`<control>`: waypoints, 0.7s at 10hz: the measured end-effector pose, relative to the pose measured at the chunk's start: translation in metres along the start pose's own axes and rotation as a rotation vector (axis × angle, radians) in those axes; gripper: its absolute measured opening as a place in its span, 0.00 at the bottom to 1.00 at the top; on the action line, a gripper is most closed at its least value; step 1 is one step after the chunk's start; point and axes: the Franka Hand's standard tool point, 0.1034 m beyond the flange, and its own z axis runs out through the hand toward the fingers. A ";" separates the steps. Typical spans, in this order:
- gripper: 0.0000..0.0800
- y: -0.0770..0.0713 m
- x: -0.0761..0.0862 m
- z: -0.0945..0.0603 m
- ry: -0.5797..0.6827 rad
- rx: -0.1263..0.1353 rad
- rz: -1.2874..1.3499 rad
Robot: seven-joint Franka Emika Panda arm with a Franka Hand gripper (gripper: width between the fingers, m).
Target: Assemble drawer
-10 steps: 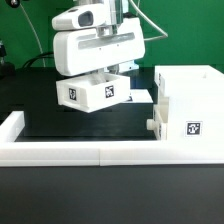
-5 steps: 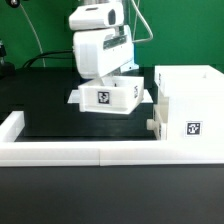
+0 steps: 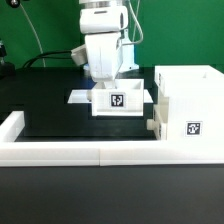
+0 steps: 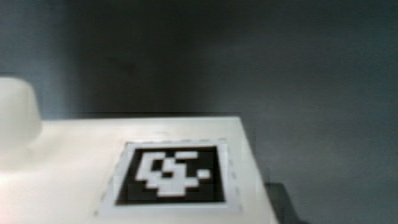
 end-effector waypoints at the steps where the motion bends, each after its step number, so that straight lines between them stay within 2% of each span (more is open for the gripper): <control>1: 0.06 0.003 0.008 0.001 -0.006 -0.003 -0.036; 2: 0.06 0.004 0.013 0.002 -0.007 -0.003 -0.045; 7: 0.06 0.004 0.013 0.003 -0.007 -0.002 -0.045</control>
Offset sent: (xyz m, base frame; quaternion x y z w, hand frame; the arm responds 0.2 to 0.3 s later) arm 0.0000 0.0000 0.0000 0.0000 0.0000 0.0000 1.0000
